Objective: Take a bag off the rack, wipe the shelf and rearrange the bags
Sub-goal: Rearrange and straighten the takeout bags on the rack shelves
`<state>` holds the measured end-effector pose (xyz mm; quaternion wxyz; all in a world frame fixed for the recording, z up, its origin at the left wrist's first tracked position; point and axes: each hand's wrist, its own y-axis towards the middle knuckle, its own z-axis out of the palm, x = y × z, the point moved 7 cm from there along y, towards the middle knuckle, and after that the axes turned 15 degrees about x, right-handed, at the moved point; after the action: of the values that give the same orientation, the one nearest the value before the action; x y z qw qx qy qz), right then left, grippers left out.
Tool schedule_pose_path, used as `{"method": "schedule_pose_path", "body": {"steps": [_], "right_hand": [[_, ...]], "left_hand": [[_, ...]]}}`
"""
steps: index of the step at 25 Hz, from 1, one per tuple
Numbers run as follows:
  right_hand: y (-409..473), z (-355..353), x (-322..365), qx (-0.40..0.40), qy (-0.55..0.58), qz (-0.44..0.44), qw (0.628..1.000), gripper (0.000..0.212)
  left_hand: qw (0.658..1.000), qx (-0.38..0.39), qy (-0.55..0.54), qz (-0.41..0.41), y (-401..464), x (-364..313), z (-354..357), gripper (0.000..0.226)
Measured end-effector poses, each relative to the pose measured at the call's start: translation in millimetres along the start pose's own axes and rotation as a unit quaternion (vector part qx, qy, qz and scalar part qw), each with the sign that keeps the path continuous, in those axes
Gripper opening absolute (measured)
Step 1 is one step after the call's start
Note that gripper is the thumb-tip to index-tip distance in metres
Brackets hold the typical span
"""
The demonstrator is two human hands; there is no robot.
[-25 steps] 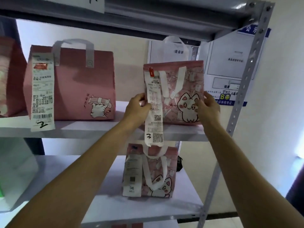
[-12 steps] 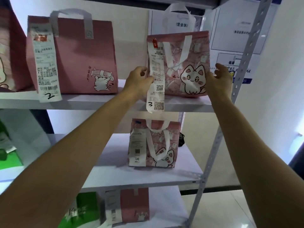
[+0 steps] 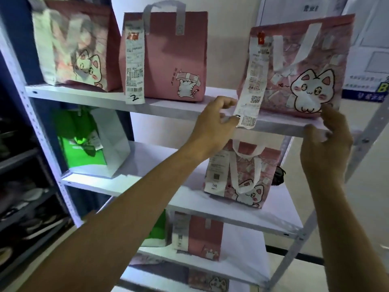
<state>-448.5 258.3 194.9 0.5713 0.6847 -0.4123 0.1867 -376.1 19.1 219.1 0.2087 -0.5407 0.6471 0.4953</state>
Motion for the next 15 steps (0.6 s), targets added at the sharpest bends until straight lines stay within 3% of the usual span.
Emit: {"method": "schedule_pose_path", "body": {"steps": [8, 15], "right_hand": [[-72.9, 95.5, 1.7, 0.093, 0.083, 0.01, 0.992, 0.046], [-120.6, 177.9, 28.5, 0.212, 0.074, 0.02, 0.974, 0.04]], "left_hand": [[0.997, -0.015, 0.021, -0.075, -80.8, 53.4, -29.3, 0.026], [0.991, -0.028, 0.007, -0.133, -137.6, 108.9, -77.1, 0.024]]}}
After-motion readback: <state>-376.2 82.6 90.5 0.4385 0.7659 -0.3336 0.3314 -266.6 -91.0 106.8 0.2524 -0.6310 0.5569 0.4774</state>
